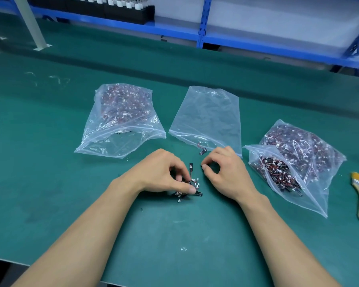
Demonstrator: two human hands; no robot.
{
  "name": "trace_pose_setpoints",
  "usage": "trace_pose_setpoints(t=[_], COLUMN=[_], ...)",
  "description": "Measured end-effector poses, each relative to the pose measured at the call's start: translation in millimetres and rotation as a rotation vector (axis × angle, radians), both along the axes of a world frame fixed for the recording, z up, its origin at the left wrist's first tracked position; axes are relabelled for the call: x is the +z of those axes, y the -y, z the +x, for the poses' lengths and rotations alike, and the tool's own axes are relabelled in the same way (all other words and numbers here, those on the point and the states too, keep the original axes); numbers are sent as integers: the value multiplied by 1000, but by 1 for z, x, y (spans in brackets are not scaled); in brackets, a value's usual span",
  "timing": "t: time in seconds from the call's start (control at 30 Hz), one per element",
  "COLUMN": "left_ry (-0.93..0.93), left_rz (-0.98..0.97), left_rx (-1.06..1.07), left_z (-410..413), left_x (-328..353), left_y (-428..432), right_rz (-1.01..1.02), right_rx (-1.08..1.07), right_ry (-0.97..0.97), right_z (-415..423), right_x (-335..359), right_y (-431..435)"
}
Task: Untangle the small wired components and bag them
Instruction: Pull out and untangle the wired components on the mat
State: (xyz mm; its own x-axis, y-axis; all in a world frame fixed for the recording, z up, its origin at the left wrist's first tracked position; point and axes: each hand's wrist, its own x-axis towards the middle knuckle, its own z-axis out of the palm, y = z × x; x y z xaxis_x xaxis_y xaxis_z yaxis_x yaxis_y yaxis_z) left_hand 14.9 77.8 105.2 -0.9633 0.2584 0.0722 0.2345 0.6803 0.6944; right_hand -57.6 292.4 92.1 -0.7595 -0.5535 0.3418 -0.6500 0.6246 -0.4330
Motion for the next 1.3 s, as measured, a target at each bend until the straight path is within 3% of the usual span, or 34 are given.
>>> trace_pose_setpoints(t=[0.2,0.37,0.6,0.73,1.3], left_ry=[-169,-164,-212,-187,-220], left_rz=[-25,-158,-157,-176,-19], left_rx=[130,127,268,220,247], left_z=[-3,-10,-12,-11,-10], left_x=[-2,-8,-7,-7,-9], left_y=[-2,-6,6,6,10], right_rz=[111,83,32,1,-54], right_rx=[-36,-25,-4,-6,4], right_ry=[-5,-31,-30,-15,84], right_z=[-2,2,19,20,11], right_x=[0,2,0,0,-4], right_y=[2,-2,-11,-5,1])
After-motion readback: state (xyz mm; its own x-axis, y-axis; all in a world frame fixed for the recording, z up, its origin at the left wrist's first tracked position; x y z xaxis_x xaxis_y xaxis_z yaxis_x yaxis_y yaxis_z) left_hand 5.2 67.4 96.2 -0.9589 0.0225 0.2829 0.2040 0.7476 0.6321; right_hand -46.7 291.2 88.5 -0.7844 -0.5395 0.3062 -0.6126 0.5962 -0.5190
